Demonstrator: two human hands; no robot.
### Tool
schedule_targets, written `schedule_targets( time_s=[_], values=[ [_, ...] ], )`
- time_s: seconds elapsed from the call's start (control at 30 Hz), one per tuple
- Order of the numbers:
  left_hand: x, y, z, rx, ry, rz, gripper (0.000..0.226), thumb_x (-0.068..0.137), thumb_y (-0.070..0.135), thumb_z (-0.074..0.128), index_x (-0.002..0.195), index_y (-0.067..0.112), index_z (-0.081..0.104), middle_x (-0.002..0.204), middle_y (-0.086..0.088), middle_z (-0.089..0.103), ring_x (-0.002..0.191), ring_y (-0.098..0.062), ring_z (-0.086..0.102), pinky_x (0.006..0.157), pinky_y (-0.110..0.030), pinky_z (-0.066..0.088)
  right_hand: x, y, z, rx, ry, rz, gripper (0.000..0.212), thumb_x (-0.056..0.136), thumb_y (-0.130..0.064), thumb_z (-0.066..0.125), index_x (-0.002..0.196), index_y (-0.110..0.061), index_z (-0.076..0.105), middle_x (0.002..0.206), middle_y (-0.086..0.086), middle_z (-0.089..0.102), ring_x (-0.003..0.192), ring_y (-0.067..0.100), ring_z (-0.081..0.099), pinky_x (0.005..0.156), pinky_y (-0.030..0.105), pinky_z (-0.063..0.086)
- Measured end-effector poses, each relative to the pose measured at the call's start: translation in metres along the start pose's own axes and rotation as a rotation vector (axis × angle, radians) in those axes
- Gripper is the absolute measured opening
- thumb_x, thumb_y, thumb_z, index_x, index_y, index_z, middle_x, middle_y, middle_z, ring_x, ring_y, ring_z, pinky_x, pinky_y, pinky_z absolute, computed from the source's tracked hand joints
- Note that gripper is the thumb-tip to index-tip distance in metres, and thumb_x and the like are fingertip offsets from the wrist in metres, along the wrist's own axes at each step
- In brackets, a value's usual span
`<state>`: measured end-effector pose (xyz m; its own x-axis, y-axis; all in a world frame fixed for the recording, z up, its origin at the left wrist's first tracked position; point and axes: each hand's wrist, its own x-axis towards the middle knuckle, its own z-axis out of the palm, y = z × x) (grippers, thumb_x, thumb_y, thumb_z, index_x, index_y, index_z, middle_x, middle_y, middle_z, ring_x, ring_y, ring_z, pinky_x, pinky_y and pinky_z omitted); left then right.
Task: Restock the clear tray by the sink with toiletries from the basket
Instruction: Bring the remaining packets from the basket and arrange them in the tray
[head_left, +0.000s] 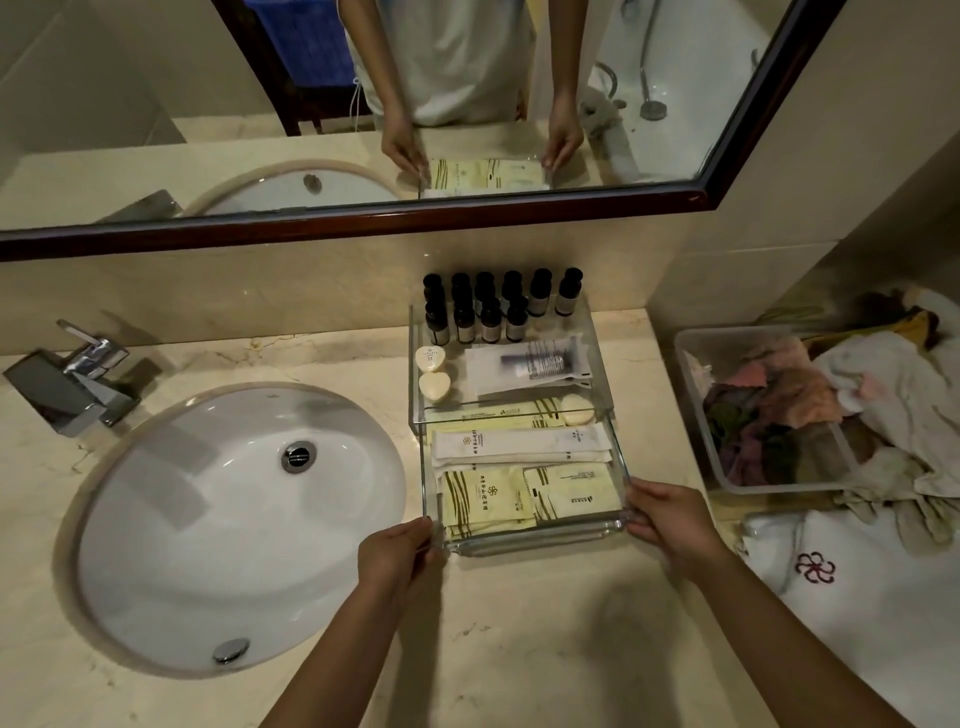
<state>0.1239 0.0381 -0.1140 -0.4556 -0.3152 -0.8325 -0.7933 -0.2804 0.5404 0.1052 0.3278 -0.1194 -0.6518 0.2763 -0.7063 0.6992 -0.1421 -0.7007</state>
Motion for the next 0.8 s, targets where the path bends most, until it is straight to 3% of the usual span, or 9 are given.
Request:
schedule_targets(
  time_s=[0.13,0.27,0.4,0.63,0.7,0.8],
  values=[
    [0.001,0.011,0.004,-0.032,0.001,0.012,0.019,0.086,0.009,0.063,0.072,-0.003,0.066,0.055,-0.014,0.06,0.054,-0.023,0.054,0.069,-0.034,0.052,0.006,-0.008,0.005,0.024,0.001,-0.021,0.033,0.089,-0.004,0.059,0.121,0.002,0.058,0.074,0.008,0.063,0.065,0.015,0.059,0.059,0.019,0.055],
    [0.004,0.024,0.011,-0.044,0.048,0.022,0.022,0.084,0.003,0.063,0.063,0.0,0.062,0.058,-0.014,0.057,0.053,-0.021,0.05,0.065,-0.031,0.05,0.015,-0.013,0.013,0.014,0.019,-0.032,0.031,0.089,-0.002,0.058,0.12,0.002,0.058,0.075,0.007,0.061,0.066,0.015,0.058,0.076,0.03,0.053],
    [0.007,0.029,0.016,-0.052,0.067,-0.021,0.021,0.083,0.0,0.062,0.062,0.0,0.061,0.055,-0.012,0.059,0.046,-0.019,0.051,0.058,-0.028,0.05,0.027,-0.012,0.017,-0.034,0.038,-0.024,0.03,0.088,-0.004,0.06,0.118,0.001,0.06,0.075,0.007,0.064,0.066,0.015,0.061,0.069,0.028,0.055],
    [0.019,0.029,0.02,-0.001,0.078,-0.007,0.019,0.084,0.007,0.064,0.065,0.002,0.063,0.072,-0.016,0.066,0.066,-0.024,0.056,0.082,-0.039,0.052,0.039,-0.013,0.018,-0.012,0.042,-0.016,0.031,0.087,-0.004,0.061,0.119,0.001,0.06,0.078,0.009,0.064,0.068,0.017,0.062,0.072,0.028,0.055],
    [0.02,0.027,0.022,0.085,0.051,0.076,0.021,0.087,0.024,0.064,0.083,0.003,0.067,0.088,-0.014,0.068,0.08,-0.024,0.06,0.086,-0.038,0.051,0.04,-0.013,0.018,-0.01,0.037,-0.014,0.03,0.088,-0.003,0.061,0.118,0.001,0.06,0.078,0.009,0.064,0.067,0.016,0.061,0.065,0.023,0.056],
    [0.013,0.021,0.03,0.418,0.055,0.318,0.06,0.084,0.045,0.063,0.13,0.008,0.05,0.124,-0.012,0.058,0.108,-0.027,0.058,0.094,-0.037,0.048,0.042,-0.008,0.017,-0.004,0.048,-0.023,0.028,0.087,-0.001,0.06,0.115,0.006,0.06,0.075,0.01,0.062,0.064,0.016,0.059,0.049,0.014,0.053]
  ],
)
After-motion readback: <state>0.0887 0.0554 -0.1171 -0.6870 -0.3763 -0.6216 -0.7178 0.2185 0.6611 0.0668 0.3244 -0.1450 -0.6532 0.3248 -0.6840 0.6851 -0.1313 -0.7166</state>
